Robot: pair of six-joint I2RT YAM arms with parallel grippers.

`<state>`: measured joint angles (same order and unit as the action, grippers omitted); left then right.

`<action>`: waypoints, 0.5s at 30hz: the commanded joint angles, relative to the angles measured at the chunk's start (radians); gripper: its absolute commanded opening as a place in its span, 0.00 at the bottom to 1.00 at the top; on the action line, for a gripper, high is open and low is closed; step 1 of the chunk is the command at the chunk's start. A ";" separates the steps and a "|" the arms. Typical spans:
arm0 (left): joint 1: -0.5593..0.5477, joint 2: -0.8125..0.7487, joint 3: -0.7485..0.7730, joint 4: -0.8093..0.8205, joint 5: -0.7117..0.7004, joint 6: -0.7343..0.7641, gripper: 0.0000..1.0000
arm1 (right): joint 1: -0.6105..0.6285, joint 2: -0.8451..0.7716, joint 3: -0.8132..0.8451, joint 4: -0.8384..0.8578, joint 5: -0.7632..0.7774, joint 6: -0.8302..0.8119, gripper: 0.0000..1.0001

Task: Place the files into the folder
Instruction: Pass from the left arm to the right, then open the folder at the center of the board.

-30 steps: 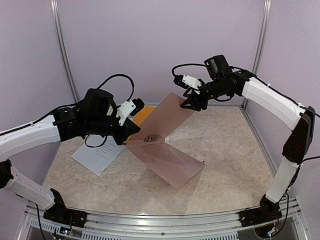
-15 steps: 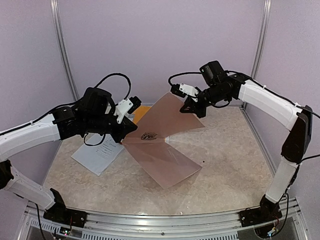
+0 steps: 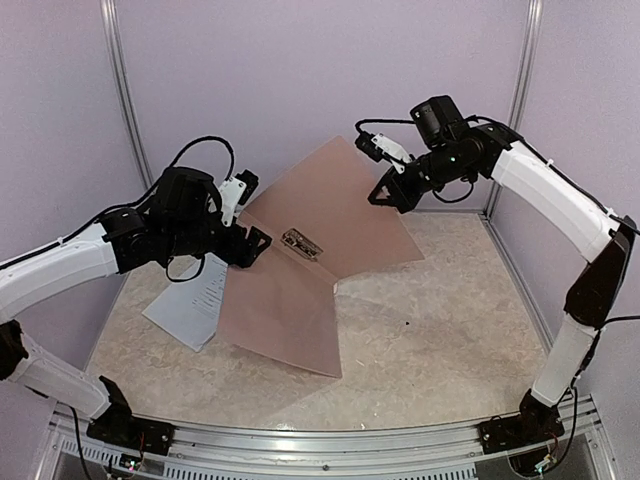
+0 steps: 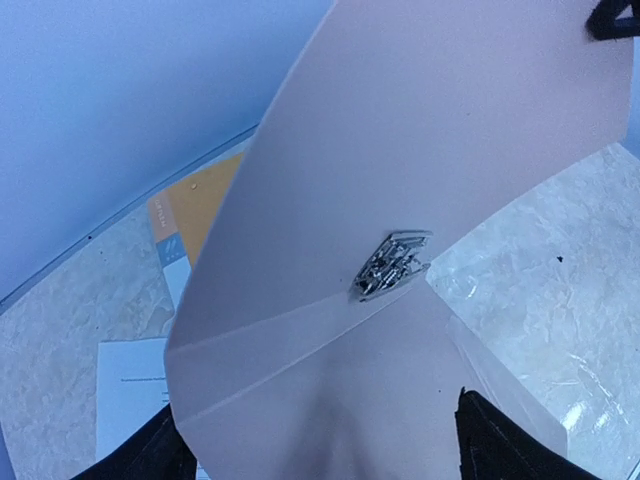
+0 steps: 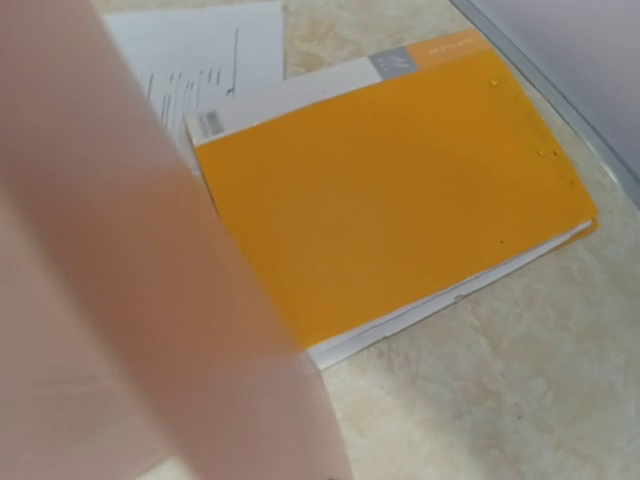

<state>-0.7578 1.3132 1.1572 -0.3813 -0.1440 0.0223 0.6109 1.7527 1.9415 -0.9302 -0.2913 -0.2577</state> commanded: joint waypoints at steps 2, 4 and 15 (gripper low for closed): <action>0.024 -0.038 0.048 0.011 -0.084 -0.156 0.94 | -0.045 0.037 0.032 0.026 -0.045 0.222 0.00; 0.031 -0.040 0.062 0.002 -0.087 -0.189 0.99 | -0.069 0.035 -0.004 0.063 -0.108 0.253 0.00; 0.059 -0.059 0.075 -0.056 -0.164 -0.239 0.99 | -0.161 -0.077 -0.362 0.400 -0.450 0.569 0.00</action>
<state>-0.7147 1.2785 1.2232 -0.3965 -0.2810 -0.1852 0.4717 1.7599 1.6821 -0.7002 -0.5697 0.1535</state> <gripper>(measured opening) 0.988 0.003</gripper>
